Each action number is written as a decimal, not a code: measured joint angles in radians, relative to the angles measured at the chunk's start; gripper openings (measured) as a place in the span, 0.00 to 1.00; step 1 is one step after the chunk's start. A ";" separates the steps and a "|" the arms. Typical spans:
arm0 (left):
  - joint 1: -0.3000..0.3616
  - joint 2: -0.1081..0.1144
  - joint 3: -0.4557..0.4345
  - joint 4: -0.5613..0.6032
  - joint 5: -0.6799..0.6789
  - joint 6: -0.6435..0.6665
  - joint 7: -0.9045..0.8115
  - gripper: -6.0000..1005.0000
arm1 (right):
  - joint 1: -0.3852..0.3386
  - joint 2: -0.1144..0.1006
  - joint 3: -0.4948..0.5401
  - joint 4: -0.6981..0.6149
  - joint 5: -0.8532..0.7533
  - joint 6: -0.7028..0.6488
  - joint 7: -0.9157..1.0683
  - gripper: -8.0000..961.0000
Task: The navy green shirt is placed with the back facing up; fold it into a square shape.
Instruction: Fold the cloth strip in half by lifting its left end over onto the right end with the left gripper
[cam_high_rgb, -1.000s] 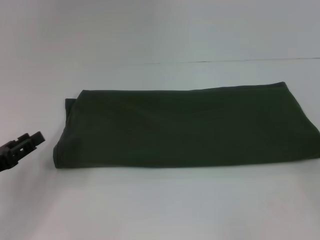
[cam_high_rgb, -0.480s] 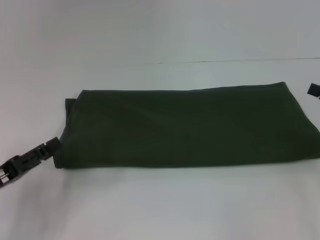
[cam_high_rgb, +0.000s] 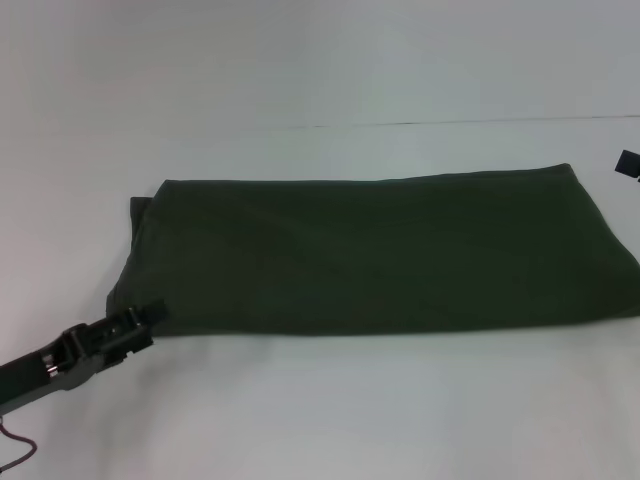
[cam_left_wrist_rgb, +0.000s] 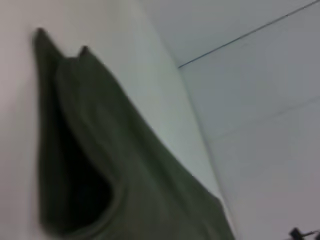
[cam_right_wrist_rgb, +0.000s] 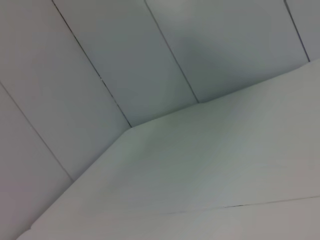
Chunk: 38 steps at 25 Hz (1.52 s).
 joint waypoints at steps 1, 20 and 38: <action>-0.003 0.002 0.013 0.000 0.000 -0.020 -0.011 0.82 | 0.001 -0.001 0.000 0.000 0.000 0.000 0.000 0.96; -0.047 0.012 0.055 -0.004 0.078 -0.201 -0.088 0.82 | 0.003 -0.010 0.005 0.000 0.001 0.001 0.004 0.96; -0.086 0.036 0.056 -0.006 0.130 -0.223 -0.145 0.82 | 0.002 -0.015 0.002 0.000 0.001 0.001 0.015 0.96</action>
